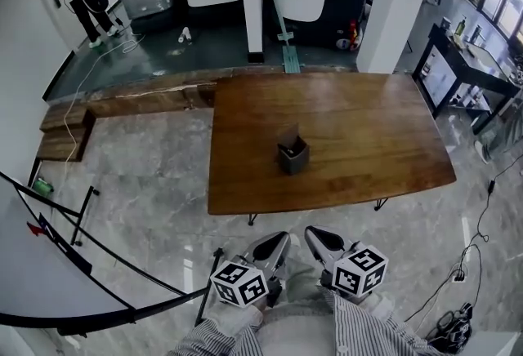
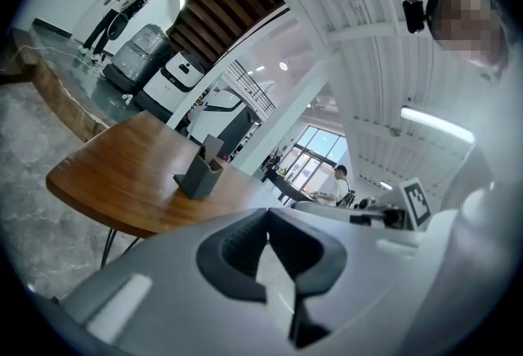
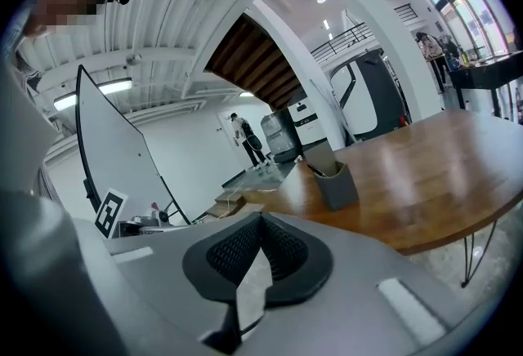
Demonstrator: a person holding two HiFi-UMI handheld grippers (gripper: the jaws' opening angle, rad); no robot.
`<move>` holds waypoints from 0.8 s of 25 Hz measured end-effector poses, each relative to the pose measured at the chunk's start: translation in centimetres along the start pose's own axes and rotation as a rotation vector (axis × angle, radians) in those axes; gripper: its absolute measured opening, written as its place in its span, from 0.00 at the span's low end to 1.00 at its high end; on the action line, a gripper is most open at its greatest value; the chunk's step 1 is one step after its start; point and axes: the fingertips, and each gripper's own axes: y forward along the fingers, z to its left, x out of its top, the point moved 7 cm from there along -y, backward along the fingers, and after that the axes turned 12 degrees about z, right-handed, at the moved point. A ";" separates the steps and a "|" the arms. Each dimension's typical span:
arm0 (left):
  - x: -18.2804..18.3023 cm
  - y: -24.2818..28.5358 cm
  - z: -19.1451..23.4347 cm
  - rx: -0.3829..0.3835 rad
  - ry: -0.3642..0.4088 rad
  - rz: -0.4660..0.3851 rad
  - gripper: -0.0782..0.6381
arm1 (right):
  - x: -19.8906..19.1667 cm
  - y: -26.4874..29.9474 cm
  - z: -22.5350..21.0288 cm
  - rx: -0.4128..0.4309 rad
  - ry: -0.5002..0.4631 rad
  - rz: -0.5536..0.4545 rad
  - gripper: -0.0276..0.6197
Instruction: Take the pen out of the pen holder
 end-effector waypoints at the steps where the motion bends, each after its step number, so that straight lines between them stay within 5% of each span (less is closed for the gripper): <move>1: 0.5 0.3 0.4 0.006 -0.001 -0.003 0.12 | 0.6 0.5 -0.3 0.005 -0.004 0.001 0.04; 20: 11.6 8.6 6.8 0.126 -0.056 -0.114 0.12 | 12.7 7.9 -9.7 0.100 -0.100 0.061 0.04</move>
